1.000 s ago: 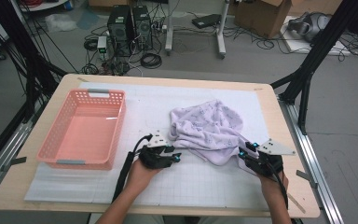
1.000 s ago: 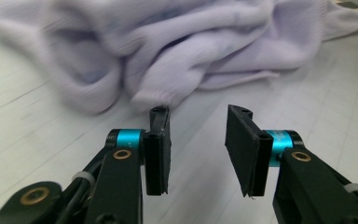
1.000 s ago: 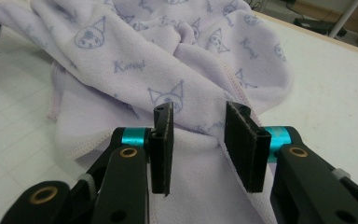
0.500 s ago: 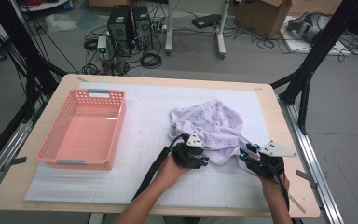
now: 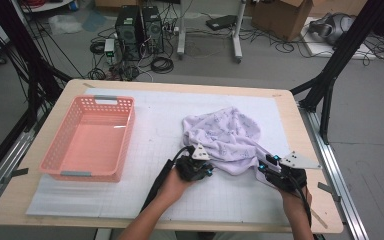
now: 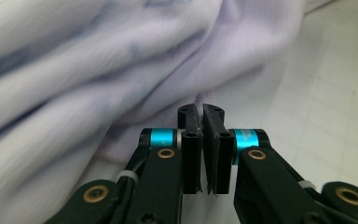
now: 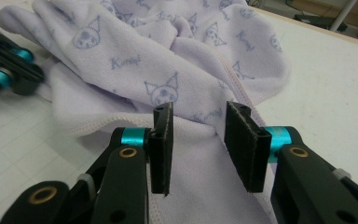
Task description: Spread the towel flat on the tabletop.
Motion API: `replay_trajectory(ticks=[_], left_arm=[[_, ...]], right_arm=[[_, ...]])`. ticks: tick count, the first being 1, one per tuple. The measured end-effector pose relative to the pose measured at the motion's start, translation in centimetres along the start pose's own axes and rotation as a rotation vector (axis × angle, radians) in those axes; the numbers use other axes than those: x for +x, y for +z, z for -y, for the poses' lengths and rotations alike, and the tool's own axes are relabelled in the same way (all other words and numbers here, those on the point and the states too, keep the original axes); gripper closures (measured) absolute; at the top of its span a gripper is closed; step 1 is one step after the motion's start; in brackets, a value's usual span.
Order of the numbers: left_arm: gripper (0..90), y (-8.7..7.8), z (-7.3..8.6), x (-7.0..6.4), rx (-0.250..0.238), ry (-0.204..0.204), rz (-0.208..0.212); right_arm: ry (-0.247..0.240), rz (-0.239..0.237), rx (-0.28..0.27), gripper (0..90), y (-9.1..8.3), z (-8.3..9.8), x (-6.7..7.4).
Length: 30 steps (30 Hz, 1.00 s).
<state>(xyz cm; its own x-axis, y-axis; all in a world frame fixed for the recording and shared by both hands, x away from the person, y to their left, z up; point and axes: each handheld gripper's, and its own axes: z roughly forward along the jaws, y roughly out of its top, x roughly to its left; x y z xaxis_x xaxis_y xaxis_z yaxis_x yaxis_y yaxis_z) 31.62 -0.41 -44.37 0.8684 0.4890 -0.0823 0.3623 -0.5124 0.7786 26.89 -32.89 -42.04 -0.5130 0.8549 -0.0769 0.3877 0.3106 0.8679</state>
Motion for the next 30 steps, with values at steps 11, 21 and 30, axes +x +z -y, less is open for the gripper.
replay_trajectory(ticks=[11,21,30], left_arm=[[85.8,-8.1,6.4,1.4,-0.093,-0.105,-0.037],[85.7,-11.0,9.0,0.5,-0.133,-0.126,-0.064],[85.5,-12.4,10.1,-0.9,-0.16,-0.132,-0.064]], right_arm=[[0.01,0.019,0.075,62.1,0.2,0.5,-0.1],[0.004,-0.058,0.187,58.5,-0.5,1.9,1.2],[-0.03,-0.164,0.238,83.8,-1.2,3.2,3.2]])
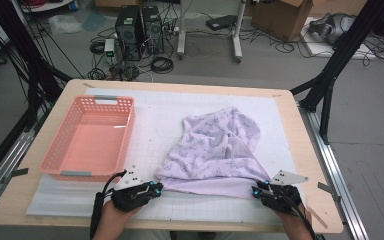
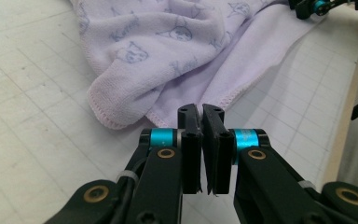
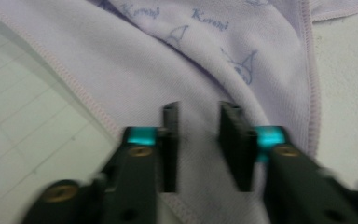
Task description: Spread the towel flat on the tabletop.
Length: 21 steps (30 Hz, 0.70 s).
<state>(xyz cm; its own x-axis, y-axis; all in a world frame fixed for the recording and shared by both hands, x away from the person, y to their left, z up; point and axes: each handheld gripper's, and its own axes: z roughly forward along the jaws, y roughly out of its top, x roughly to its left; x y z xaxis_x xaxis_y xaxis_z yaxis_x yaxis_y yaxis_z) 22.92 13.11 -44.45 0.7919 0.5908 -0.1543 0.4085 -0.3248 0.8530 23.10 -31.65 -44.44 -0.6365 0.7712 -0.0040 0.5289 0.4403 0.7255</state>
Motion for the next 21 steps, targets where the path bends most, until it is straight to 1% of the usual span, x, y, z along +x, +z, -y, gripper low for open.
replay_trajectory(ticks=[2,3,8,9,13,15,17,18,19,20,21], left_arm=[[85.5,-0.1,0.3,-0.5,-0.003,-0.004,0.001],[85.5,-0.2,0.5,-0.8,-0.002,-0.003,-0.001],[85.4,-1.0,1.4,-2.8,-0.007,-0.003,-0.005],[85.4,-1.1,1.6,-3.2,-0.008,-0.002,-0.005],[84.9,-1.6,2.3,-4.9,-0.006,-0.003,0.002],[83.2,-1.8,2.7,-5.6,-0.007,-0.018,0.003],[79.9,-2.0,3.1,-6.2,-0.011,-0.031,-0.009],[77.0,-2.2,3.2,-6.4,-0.018,-0.037,-0.02],[71.1,-2.4,3.3,-6.5,-0.028,-0.048,-0.032],[64.5,-2.6,3.4,-6.5,-0.047,-0.058,-0.046],[58.5,-2.9,3.5,-6.5,-0.069,-0.065,-0.062]], right_arm=[[-0.025,0.021,0.011,86.9,-0.4,0.2,0.5],[-0.024,0.021,0.018,87.2,-0.6,0.3,0.7],[-0.032,-0.007,0.032,87.6,-2.5,1.8,1.4],[-0.032,-0.012,0.037,87.7,-2.9,2.2,1.7],[-0.059,-0.02,0.06,87.7,-4.7,3.5,3.1],[-0.065,-0.031,0.068,87.7,-5.7,4.3,3.7],[-0.066,-0.043,0.078,87.8,-6.5,5.1,4.2],[-0.074,-0.04,0.089,87.8,-6.9,5.5,4.3],[-0.078,-0.034,0.108,87.8,-7.2,5.9,4.4],[-0.082,-0.043,0.114,87.8,-7.5,6.4,4.4],[-0.077,-0.057,0.102,87.5,-7.7,6.8,4.3]])
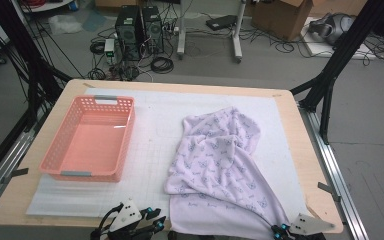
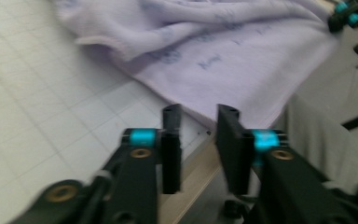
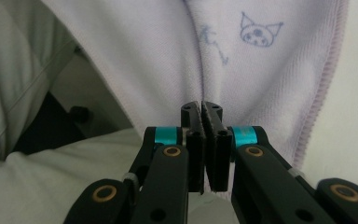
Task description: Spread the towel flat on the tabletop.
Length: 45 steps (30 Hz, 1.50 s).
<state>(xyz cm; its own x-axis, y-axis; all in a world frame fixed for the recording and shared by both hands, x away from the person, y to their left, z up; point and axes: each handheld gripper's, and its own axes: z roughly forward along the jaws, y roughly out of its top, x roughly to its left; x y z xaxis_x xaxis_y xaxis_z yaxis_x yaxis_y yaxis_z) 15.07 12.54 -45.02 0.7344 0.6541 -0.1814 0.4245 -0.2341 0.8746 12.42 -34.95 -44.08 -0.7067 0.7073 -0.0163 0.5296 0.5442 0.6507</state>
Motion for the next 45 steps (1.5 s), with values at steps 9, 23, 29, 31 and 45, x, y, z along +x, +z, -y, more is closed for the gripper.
replay_trajectory(ticks=[9,23,29,31,45], left_arm=[[49.2,2.2,-1.1,0.9,-0.015,-0.031,-0.029],[40.6,9.1,-4.7,1.8,0.152,0.022,-0.1],[68.1,9.2,-4.9,1.8,0.167,0.124,-0.072],[84.7,8.9,-4.9,1.9,0.171,0.121,-0.05],[85.3,1.7,-0.9,2.3,0.141,0.053,0.032]], right_arm=[[0.106,0.029,-0.27,62.8,-0.8,-0.4,-1.5],[0.155,0.156,-0.314,58.1,1.5,-3.3,-3.6],[0.18,0.15,-0.311,49.9,2.7,-4.4,-4.5],[0.18,0.155,-0.307,49.3,3.1,-4.8,-4.7],[0.215,0.14,-0.148,80.6,8.3,-8.3,-6.4]])
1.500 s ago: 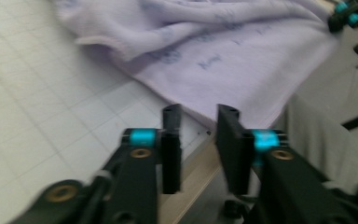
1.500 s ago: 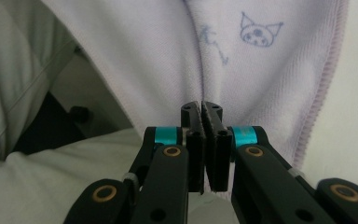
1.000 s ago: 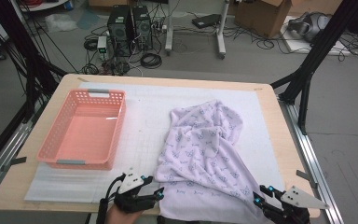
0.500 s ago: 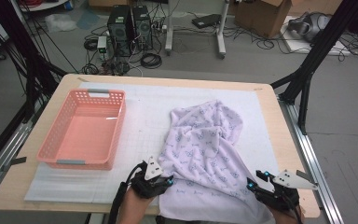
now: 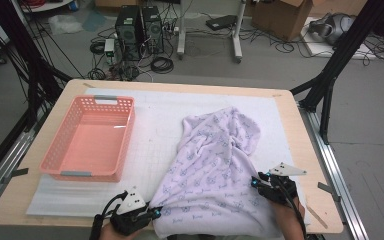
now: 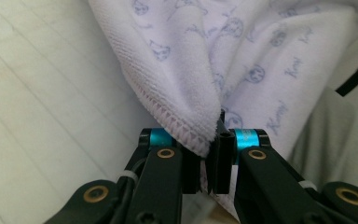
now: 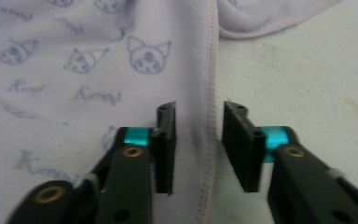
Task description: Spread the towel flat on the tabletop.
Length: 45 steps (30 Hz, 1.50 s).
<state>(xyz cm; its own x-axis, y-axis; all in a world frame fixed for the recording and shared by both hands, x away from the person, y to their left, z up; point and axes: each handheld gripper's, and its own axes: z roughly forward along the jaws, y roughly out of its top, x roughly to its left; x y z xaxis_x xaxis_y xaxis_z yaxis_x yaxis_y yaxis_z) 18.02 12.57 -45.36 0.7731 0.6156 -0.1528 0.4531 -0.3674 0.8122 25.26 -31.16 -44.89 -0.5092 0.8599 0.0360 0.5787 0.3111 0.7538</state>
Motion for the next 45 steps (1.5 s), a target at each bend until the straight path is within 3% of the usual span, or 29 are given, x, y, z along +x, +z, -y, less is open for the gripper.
replay_trajectory(ticks=[1,3,6,9,14,16,19,23,26,32,34,38,40,42,45], left_arm=[[85.2,-0.1,0.1,-0.1,0.001,-0.001,0.006],[84.5,-0.4,0.2,-0.3,-0.006,-0.001,0.018],[79.2,-0.7,0.0,-0.4,-0.028,0.008,0.026],[63.0,-0.8,-0.5,-0.5,-0.073,-0.012,0.023],[52.0,-0.7,-1.5,0.1,-0.125,-0.026,0.006],[51.3,-0.3,-2.0,0.6,-0.129,-0.034,0.0],[49.7,0.8,-3.0,1.7,-0.124,-0.046,-0.016],[50.2,2.7,-4.6,3.3,-0.119,-0.073,-0.025],[52.5,4.1,-5.8,4.6,-0.098,-0.092,-0.042],[61.2,7.0,-8.4,7.0,-0.056,-0.104,-0.094],[65.4,8.0,-9.0,7.8,-0.05,-0.147,-0.105],[63.3,10.0,-10.3,8.7,-0.023,-0.133,-0.114],[58.7,11.1,-10.7,9.0,0.022,-0.124,-0.121],[54.4,12.2,-11.0,9.1,0.047,-0.137,-0.102],[54.7,13.0,-11.2,8.3,0.048,-0.055,-0.144]], right_arm=[[-0.008,-0.019,0.009,85.1,-0.2,0.0,0.2],[-0.058,-0.012,0.041,86.9,-1.0,0.3,0.8],[-0.099,0.004,0.081,87.4,-3.4,1.5,1.0],[-0.088,0.017,0.1,87.4,-6.5,3.7,0.4],[-0.033,0.038,0.118,86.4,-10.1,6.4,-0.7],[-0.019,0.02,0.085,72.5,-10.5,6.4,-0.8],[0.012,0.031,0.005,62.9,-10.4,5.5,-1.1],[0.044,0.072,-0.086,62.9,-9.3,3.6,-2.1],[0.064,0.074,-0.127,63.2,-8.2,2.5,-2.5],[0.032,0.065,-0.133,62.9,-6.9,1.5,-2.2],[0.035,0.068,-0.135,62.6,-6.7,1.4,-2.5],[0.043,0.076,-0.134,62.4,-6.2,1.2,-3.0],[0.045,0.08,-0.13,62.3,-5.8,1.0,-3.2],[0.05,0.086,-0.126,61.9,-5.4,0.7,-3.3],[0.053,0.093,-0.122,61.5,-4.8,0.4,-3.5]])
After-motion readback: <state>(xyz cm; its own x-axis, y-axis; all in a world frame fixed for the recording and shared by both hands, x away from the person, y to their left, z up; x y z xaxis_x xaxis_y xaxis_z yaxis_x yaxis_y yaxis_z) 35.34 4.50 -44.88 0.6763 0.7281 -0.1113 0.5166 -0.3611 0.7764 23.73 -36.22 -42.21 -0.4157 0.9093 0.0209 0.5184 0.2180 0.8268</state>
